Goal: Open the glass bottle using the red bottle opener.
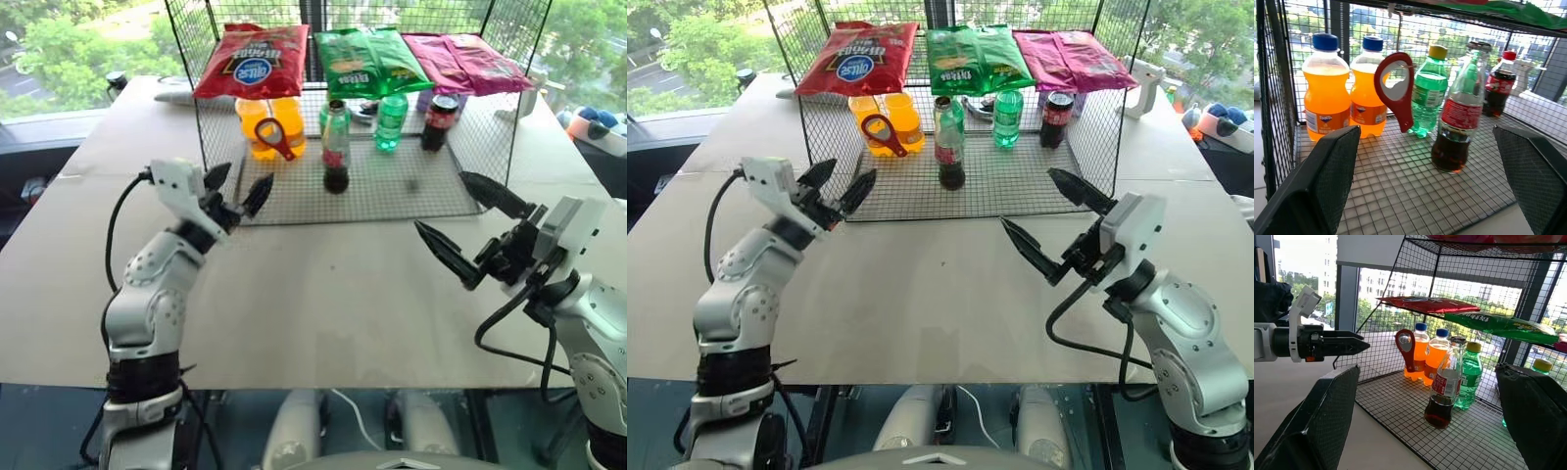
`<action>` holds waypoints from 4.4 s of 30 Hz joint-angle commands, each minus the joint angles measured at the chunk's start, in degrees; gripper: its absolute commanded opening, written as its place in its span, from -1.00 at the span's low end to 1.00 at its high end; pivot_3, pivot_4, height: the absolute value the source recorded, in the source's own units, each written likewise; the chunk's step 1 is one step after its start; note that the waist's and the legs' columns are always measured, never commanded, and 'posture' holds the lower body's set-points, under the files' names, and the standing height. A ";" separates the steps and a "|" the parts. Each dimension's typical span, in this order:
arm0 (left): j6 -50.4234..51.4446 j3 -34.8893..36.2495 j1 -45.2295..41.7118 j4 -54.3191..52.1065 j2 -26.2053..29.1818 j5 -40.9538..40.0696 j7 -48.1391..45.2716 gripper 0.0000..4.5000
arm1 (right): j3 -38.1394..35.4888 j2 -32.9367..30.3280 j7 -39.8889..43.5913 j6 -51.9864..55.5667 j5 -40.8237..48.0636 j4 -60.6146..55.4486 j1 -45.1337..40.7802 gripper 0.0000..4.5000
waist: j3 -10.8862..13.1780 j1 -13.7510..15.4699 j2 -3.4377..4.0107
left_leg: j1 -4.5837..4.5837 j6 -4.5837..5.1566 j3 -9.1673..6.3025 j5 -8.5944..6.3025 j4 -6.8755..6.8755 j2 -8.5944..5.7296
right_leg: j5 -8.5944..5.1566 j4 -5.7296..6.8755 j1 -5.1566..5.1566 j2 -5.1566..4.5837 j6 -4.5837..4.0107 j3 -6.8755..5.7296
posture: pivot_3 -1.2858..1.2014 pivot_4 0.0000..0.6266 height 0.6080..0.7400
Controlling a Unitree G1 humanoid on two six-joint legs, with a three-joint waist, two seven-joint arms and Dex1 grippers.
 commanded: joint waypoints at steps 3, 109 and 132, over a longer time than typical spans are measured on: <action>-2.75 -2.55 -8.64 9.41 -0.95 4.49 0.34 1.00 | -0.32 -0.51 -2.76 -0.36 -2.02 -3.43 0.66 0.99 | 0.05 0.01 -0.10 | -0.01 0.00 -0.01 0.00 0.03 -0.02 | -0.01 0.00 0.02 0.04 0.02 -0.01 | 0.03 -0.52 1.00; 22.80 6.82 -11.92 3.29 -2.67 -35.01 14.74 -0.98 | 23.38 3.21 -10.49 24.89 -41.06 -3.31 -10.70 1.00 | 0.18 -0.33 -0.48 | 0.09 -0.23 -0.01 0.15 0.20 0.00 | 0.04 0.32 0.04 0.22 -0.03 0.06 | 0.03 -0.52 1.00; 8.66 1.70 -29.47 41.83 6.94 -10.60 -22.05 -0.98 | 21.47 4.48 -10.95 22.43 -40.00 -4.93 -7.21 1.00 | 0.24 -1.07 -0.60 | -0.07 -0.19 -0.03 0.12 0.09 0.00 | 0.12 0.10 0.02 0.23 0.23 0.00 | 0.03 -0.52 1.00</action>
